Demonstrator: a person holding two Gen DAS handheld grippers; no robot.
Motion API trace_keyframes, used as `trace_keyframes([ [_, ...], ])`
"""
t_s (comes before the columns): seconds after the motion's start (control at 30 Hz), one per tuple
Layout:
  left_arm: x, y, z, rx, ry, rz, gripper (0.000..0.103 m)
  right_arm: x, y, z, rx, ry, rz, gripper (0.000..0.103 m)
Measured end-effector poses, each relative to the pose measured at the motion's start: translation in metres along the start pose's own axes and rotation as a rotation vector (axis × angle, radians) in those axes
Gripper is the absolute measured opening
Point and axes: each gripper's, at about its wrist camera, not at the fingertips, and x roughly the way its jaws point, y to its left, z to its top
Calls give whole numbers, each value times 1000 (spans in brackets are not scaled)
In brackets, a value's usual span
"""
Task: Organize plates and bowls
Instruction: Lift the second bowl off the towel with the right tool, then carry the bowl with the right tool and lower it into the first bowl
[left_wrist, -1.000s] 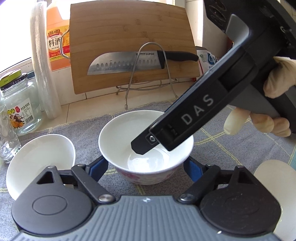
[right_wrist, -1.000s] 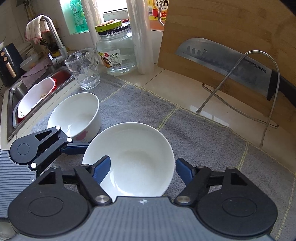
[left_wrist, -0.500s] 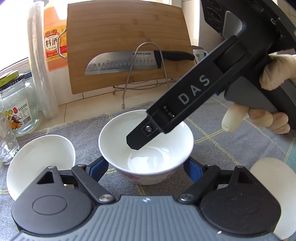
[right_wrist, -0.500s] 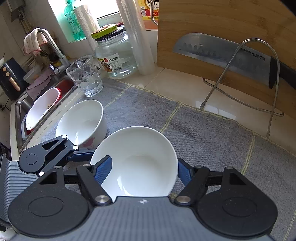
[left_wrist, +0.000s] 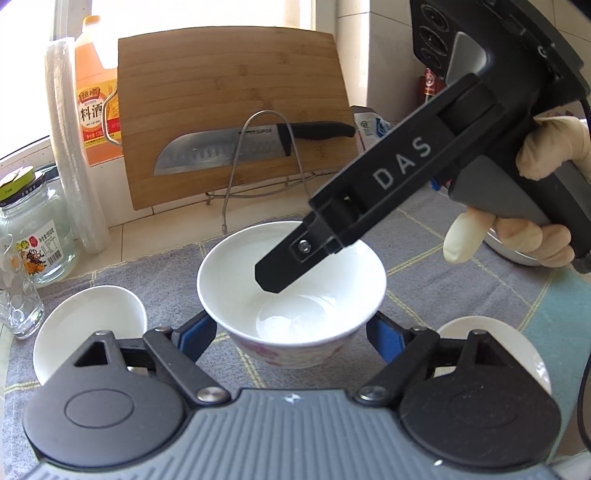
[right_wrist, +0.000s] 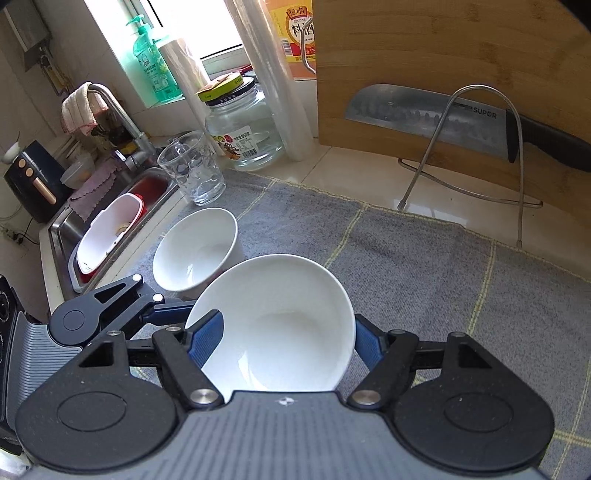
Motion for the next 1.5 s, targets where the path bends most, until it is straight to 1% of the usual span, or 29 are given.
trace_keyframes([
  [0.13, -11, -9, 0, 12, -10, -19, 88, -13, 4, -11, 12, -7, -6, 80],
  [0.43, -32, -25, -1, 38, -27, -49, 88, -47, 18, -31, 15, -59, -15, 80],
  [0.87, -53, -49, -7, 70, -30, -99, 88, -75, 28, -62, 44, -87, -45, 80],
  [1.2, -57, -71, -14, 99, -18, -142, 88, -89, 28, -88, 78, -92, -75, 80],
  [1.5, -52, -82, -20, 122, 14, -170, 88, -90, 22, -104, 111, -78, -88, 80],
])
